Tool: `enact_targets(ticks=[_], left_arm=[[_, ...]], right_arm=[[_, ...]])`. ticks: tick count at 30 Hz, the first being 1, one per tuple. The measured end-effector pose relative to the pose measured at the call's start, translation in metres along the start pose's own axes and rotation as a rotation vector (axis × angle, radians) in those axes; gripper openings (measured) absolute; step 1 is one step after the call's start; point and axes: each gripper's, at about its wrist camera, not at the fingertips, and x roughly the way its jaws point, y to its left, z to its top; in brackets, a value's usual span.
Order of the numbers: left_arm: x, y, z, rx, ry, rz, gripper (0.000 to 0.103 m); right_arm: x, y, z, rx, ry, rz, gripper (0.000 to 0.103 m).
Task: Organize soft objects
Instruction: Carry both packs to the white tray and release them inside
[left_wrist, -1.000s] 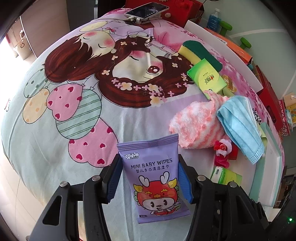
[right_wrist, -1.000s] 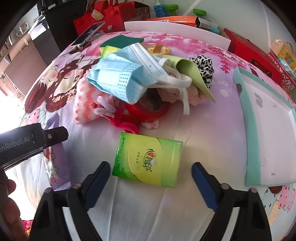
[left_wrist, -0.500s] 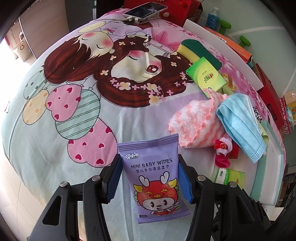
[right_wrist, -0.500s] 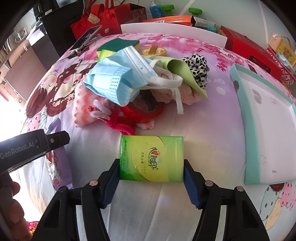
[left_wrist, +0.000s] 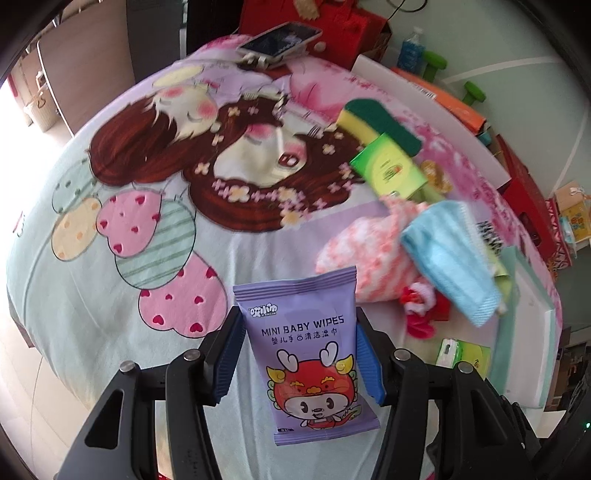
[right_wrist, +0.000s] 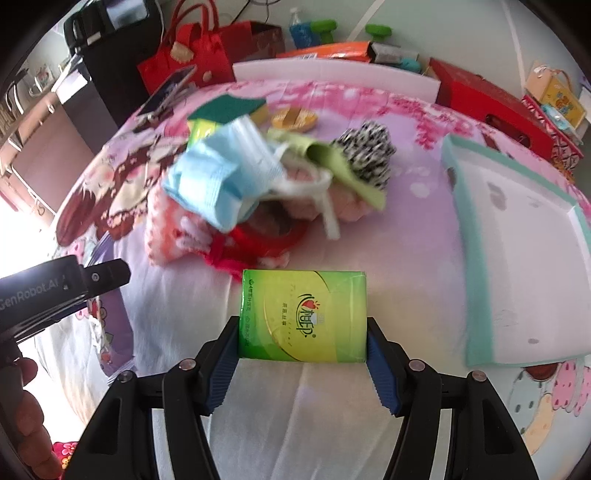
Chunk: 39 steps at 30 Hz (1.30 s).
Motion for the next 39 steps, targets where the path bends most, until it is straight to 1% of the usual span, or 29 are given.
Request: enact_targets(ticks=[3, 7, 10, 14, 17, 19, 23, 26, 29, 31, 34, 37, 39], left_arm=[[-0.017, -0.010, 0.004, 0.017, -0.031, -0.019, 0.058], [-0.039, -0.033, 0.014, 0.045, -0.073, -0.043, 0.058], [-0.054, -0.061, 0.025, 0.077, -0.108, -0.062, 0.058], [-0.065, -0.112, 0.033, 0.160, -0.143, -0.086, 0.058], [-0.062, -0.152, 0.038, 0.220, -0.135, -0.120, 0.058], [-0.058, -0.177, 0.037, 0.261, -0.128, -0.139, 0.058], [-0.045, -0.215, 0.033, 0.333, -0.092, -0.157, 0.058], [-0.031, -0.239, 0.030, 0.382, -0.059, -0.163, 0.058], [-0.017, -0.261, 0.023, 0.435, -0.043, -0.162, 0.058], [-0.009, -0.275, 0.016, 0.469, -0.034, -0.185, 0.058], [0.002, -0.293, 0.000, 0.522, -0.039, -0.207, 0.058], [0.015, -0.310, -0.013, 0.572, -0.002, -0.239, 0.058], [0.019, -0.320, -0.021, 0.610, -0.008, -0.257, 0.058]], right_arm=[[-0.012, -0.008, 0.003, 0.032, -0.030, 0.009, 0.067], [-0.037, -0.026, 0.013, 0.085, -0.100, 0.002, 0.067], [-0.054, -0.043, 0.023, 0.130, -0.147, -0.018, 0.067], [-0.073, -0.072, 0.039, 0.206, -0.187, -0.043, 0.067], [-0.084, -0.095, 0.050, 0.259, -0.215, -0.079, 0.067], [-0.087, -0.114, 0.060, 0.298, -0.225, -0.119, 0.067], [-0.084, -0.153, 0.069, 0.391, -0.222, -0.148, 0.067], [-0.078, -0.176, 0.071, 0.431, -0.224, -0.194, 0.067], [-0.070, -0.205, 0.062, 0.484, -0.200, -0.234, 0.067], [-0.062, -0.224, 0.054, 0.529, -0.172, -0.261, 0.067], [-0.063, -0.251, 0.039, 0.594, -0.161, -0.326, 0.067], [-0.066, -0.274, 0.023, 0.659, -0.148, -0.385, 0.067], [-0.066, -0.286, 0.016, 0.687, -0.141, -0.403, 0.067]])
